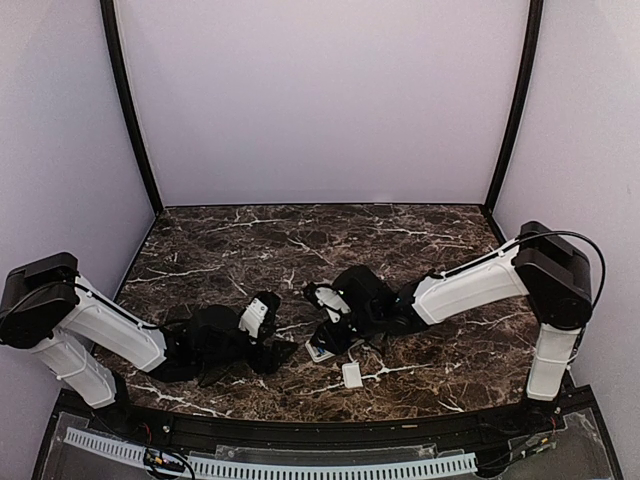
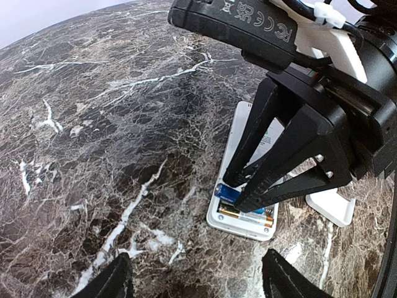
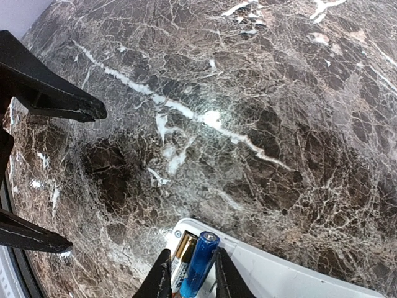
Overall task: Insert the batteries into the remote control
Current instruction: Place the battery in the battery compartment.
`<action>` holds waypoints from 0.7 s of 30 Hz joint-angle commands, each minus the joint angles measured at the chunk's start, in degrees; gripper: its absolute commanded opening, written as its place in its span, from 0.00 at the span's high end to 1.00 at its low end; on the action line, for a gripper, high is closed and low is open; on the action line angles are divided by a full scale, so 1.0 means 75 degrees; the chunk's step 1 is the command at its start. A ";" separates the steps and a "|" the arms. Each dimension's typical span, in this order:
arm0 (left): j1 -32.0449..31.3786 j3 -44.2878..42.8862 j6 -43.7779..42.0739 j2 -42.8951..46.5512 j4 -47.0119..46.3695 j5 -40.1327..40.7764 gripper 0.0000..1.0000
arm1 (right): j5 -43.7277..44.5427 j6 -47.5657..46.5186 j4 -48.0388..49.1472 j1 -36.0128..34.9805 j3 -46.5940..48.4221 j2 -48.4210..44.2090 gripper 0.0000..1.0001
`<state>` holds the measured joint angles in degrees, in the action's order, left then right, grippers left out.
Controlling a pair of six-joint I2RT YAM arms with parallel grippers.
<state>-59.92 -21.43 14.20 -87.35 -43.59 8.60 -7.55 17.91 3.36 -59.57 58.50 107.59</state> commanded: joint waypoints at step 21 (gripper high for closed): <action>-0.0116 0.0110 -0.3182 -0.1817 -0.2153 -0.0520 0.23 | -0.1802 -0.0072 -0.2867 0.0759 0.2375 0.0639 0.87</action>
<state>-60.10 -23.27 -0.95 -96.27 -50.15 5.54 -16.29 17.72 -13.10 -54.28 74.13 108.40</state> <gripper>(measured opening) 0.756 0.132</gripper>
